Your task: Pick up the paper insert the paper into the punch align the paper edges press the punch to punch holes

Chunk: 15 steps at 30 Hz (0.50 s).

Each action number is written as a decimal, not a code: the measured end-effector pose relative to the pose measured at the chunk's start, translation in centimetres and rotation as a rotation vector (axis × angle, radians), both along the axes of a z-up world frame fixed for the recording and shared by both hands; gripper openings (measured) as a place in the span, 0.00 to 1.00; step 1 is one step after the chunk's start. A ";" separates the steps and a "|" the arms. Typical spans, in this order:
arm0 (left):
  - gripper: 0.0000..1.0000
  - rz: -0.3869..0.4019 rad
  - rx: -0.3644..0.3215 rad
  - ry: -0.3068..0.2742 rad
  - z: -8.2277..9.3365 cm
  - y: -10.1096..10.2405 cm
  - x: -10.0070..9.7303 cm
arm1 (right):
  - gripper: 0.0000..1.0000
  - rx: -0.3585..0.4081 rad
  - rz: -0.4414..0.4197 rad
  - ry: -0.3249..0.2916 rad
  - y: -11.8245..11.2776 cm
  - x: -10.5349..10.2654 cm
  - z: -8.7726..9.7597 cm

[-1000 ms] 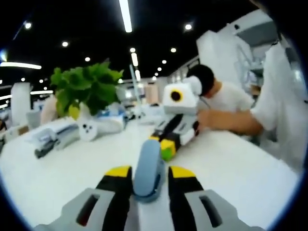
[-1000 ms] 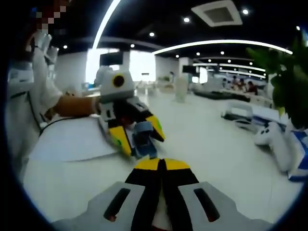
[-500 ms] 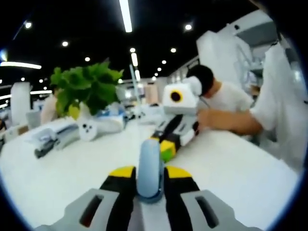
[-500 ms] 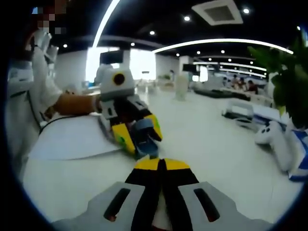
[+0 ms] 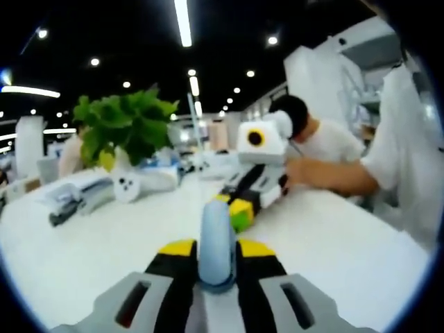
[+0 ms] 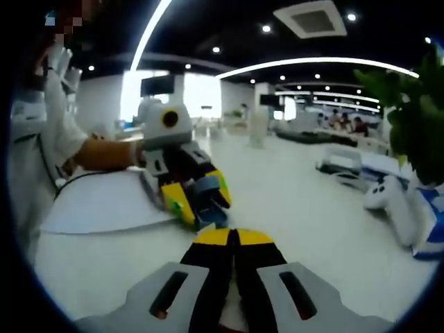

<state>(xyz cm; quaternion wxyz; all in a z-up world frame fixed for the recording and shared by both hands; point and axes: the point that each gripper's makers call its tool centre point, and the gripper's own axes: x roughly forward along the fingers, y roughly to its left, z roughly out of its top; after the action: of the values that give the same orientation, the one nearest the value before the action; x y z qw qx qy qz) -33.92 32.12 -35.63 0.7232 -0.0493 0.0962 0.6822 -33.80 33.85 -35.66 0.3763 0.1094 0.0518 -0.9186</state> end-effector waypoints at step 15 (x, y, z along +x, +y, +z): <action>0.24 0.000 0.001 0.006 0.1 0.1 -0.1 | 0.05 -0.175 -0.397 0.102 -2.2 -1.1 7.4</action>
<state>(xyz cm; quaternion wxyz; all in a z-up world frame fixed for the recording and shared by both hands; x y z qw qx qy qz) -33.99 32.26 -35.54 0.7230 -0.0467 0.0979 0.6822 -34.92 31.63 -28.31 0.1928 0.0379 -0.0316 -0.9800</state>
